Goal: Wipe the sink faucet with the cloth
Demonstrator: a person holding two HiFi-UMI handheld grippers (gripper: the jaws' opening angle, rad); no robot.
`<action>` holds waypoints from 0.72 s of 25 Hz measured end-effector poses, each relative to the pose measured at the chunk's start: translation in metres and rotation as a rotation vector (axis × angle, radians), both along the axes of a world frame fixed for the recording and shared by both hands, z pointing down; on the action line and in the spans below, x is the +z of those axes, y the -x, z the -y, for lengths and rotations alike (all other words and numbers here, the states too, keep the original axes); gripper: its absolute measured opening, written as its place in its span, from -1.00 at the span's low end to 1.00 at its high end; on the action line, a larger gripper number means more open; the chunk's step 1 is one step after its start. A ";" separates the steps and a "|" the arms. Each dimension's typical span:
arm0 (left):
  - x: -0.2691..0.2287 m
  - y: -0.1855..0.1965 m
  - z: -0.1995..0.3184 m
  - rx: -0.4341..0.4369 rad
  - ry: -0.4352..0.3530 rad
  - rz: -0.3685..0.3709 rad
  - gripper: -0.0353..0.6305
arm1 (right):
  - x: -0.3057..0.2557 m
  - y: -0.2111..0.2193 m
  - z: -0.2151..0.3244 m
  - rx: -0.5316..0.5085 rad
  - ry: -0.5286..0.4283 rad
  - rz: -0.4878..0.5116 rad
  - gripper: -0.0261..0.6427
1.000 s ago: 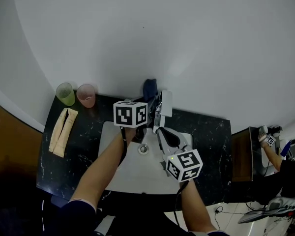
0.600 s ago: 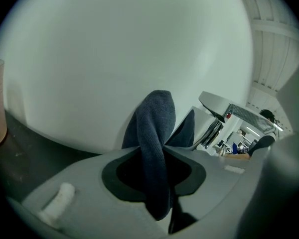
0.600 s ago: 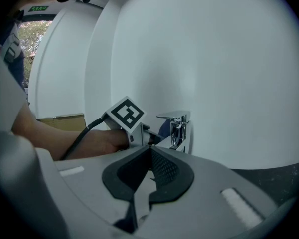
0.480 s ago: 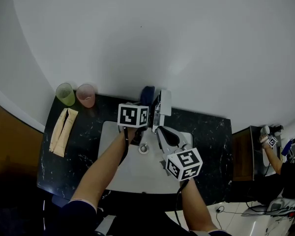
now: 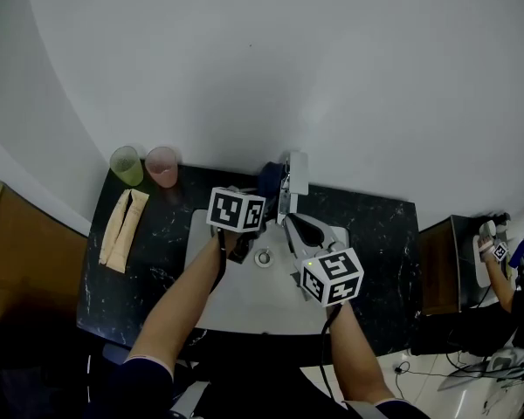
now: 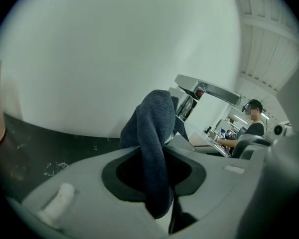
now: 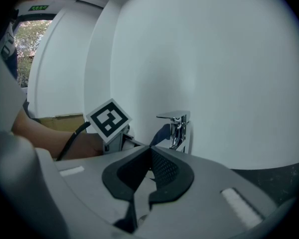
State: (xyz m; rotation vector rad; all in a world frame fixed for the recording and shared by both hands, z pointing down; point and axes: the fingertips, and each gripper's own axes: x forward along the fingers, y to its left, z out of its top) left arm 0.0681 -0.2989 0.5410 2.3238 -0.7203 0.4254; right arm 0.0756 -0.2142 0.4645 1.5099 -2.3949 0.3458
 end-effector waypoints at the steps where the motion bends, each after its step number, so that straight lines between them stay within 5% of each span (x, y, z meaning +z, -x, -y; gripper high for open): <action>1: 0.000 0.001 -0.004 0.015 -0.009 0.005 -0.62 | 0.000 0.000 0.000 0.000 0.000 -0.002 -0.90; 18: -0.003 0.033 -0.101 0.191 -0.082 0.094 -0.62 | -0.024 -0.003 -0.053 -0.002 -0.036 0.092 -0.90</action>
